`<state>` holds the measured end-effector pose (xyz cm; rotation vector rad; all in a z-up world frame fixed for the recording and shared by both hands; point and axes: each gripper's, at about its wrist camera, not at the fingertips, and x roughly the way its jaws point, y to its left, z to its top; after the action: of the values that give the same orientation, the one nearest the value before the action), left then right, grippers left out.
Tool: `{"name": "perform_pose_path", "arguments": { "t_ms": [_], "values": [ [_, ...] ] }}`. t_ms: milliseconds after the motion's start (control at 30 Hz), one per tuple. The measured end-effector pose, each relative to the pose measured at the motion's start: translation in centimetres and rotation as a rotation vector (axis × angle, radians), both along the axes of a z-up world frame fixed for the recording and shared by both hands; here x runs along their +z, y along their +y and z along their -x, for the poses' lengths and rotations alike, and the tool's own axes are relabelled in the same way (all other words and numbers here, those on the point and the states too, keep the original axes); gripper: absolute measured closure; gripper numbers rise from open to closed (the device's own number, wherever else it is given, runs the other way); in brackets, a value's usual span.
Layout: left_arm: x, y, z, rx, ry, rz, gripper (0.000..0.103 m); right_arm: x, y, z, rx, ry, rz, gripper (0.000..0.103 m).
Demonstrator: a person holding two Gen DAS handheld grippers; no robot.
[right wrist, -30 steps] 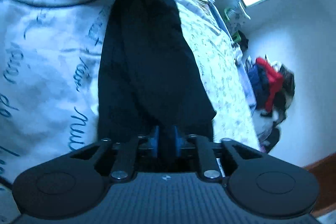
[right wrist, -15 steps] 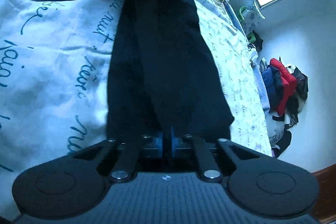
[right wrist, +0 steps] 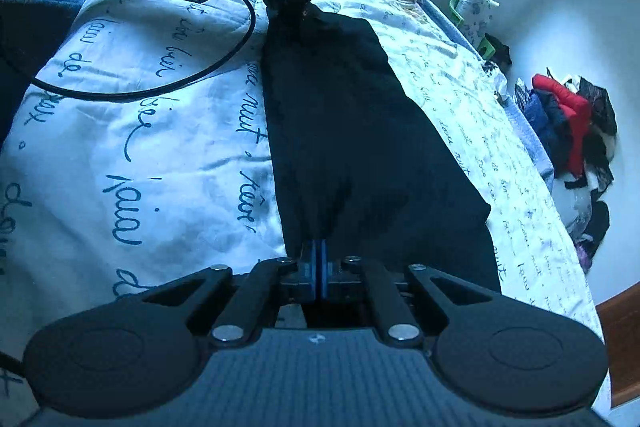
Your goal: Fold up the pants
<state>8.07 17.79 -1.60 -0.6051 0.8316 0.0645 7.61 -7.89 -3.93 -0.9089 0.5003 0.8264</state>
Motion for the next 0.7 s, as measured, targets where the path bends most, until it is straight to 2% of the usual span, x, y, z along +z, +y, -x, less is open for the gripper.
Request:
{"name": "perform_pose_path", "arguments": {
  "t_ms": [133, 233, 300, 333, 400, 467, 500, 567, 633, 700],
  "values": [
    [0.1, 0.8, 0.0, 0.019, 0.027, 0.043, 0.076, 0.0, -0.5, -1.0, -0.060, 0.063, -0.067, 0.099],
    [1.4, 0.9, 0.6, 0.038, 0.042, 0.025, 0.076, 1.0, -1.2, -0.6, -0.045, 0.098, -0.107, 0.096],
    [2.8, 0.3, 1.0, 0.050, 0.039, -0.044, 0.076, 2.2, -2.4, -0.6, -0.031, 0.168, -0.183, 0.096],
    [3.6, -0.2, 1.2, 0.061, 0.036, -0.099, 0.076, 2.8, -2.9, -0.7, -0.053, 0.170, -0.226, 0.096],
    [4.9, -1.5, 1.5, 0.064, 0.018, -0.180, 0.074, 3.5, -3.8, -1.2, -0.119, 0.136, -0.282, 0.096],
    [6.0, -3.2, 1.6, 0.034, -0.009, -0.227, 0.068, 3.5, -4.7, -1.9, -0.190, 0.090, -0.325, 0.095],
    [6.5, -4.1, 1.5, 0.005, -0.022, -0.246, 0.066, 3.3, -5.1, -2.5, -0.239, 0.081, -0.348, 0.091],
    [7.2, -6.0, 1.3, -0.052, -0.046, -0.274, 0.063, 2.4, -5.6, -3.7, -0.311, 0.141, -0.345, 0.083],
    [7.7, -7.5, 1.3, -0.091, -0.072, -0.286, 0.060, 1.3, -5.7, -3.9, -0.336, 0.194, -0.295, 0.082],
    [8.1, -8.9, 1.4, -0.100, -0.102, -0.315, 0.058, 1.3, -5.8, -2.7, -0.320, 0.189, -0.273, 0.082]
  ]
}}
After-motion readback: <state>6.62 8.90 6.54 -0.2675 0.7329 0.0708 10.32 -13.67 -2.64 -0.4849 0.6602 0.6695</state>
